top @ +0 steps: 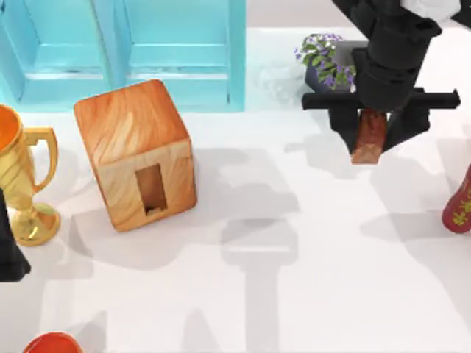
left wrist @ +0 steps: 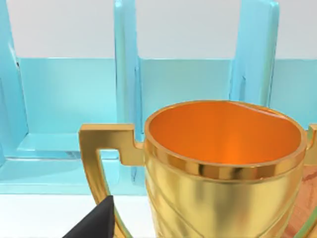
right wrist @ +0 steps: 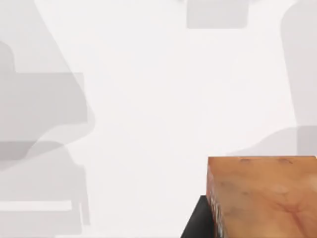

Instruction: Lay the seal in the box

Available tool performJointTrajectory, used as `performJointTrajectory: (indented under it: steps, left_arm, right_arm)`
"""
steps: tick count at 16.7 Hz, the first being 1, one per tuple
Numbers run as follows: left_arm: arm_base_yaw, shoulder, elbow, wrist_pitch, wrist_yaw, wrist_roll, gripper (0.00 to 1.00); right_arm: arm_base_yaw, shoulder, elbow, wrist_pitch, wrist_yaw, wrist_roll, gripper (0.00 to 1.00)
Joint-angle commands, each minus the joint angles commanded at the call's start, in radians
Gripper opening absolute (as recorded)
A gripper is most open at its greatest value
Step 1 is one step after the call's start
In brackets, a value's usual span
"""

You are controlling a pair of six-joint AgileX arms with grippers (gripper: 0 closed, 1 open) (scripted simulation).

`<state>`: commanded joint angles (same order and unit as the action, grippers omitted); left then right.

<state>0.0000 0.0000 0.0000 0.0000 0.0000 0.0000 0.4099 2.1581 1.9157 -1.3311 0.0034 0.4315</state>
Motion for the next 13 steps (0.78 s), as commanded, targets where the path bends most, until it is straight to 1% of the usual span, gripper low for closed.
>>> performJointTrajectory:
  steps: [3, 5, 9, 11, 13]
  left_arm:
    - [0.000, 0.000, 0.000, 0.000, 0.000, 0.000, 1.00]
    - [0.000, 0.000, 0.000, 0.000, 0.000, 0.000, 1.00]
    - [0.000, 0.000, 0.000, 0.000, 0.000, 0.000, 1.00]
    - [0.000, 0.000, 0.000, 0.000, 0.000, 0.000, 1.00]
    - [0.000, 0.000, 0.000, 0.000, 0.000, 0.000, 1.00]
  right_arm:
    - [-0.056, -0.013, 0.003, -0.028, 0.013, -0.064, 0.00]
    - [-0.135, -0.046, 0.019, -0.038, 0.028, -0.156, 0.00]
    - [-0.373, -0.104, 0.031, -0.035, 0.050, -0.432, 0.00]
    - [-0.511, -0.120, 0.004, -0.035, 0.057, -0.578, 0.00]
    - [-0.629, -0.145, -0.047, -0.032, 0.057, -0.694, 0.00]
